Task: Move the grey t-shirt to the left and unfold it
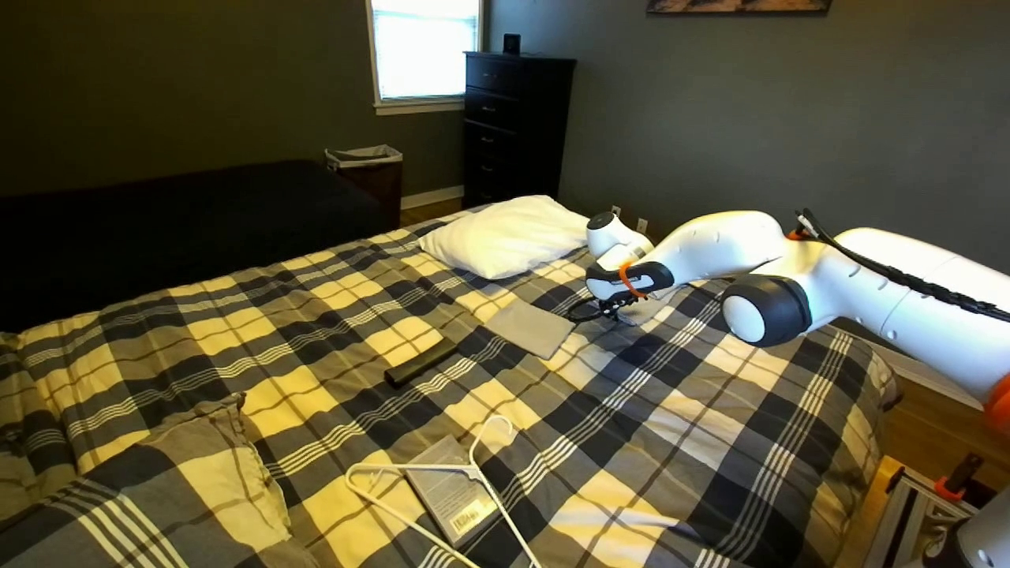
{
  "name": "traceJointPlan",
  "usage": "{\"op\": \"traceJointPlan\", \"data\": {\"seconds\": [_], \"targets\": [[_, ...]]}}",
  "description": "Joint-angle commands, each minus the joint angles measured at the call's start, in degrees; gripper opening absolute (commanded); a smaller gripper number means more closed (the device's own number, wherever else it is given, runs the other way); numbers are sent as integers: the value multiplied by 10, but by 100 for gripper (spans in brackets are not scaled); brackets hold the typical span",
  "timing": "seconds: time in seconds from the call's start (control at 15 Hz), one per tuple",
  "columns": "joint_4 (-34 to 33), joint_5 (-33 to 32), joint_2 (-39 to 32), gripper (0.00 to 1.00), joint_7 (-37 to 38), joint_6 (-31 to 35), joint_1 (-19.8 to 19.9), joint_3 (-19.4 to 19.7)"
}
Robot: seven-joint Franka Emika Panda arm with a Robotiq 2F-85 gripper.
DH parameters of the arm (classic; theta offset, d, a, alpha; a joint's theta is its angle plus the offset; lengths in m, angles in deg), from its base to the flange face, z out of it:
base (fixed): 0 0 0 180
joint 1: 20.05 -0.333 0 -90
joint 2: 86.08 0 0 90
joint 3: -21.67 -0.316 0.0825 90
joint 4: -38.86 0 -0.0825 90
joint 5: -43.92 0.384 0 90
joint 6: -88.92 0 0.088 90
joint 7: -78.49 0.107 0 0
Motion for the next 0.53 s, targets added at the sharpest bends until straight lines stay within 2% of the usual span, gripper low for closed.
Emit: {"op": "traceJointPlan", "data": {"seconds": [0.0, 0.33, 0.47], "targets": [[3, 1, 0, 60, 15, -10, -6, 11], [8, 1, 0, 59, 19, -10, -11, 11], [9, 1, 0, 52, 20, -10, -12, 10]]}}
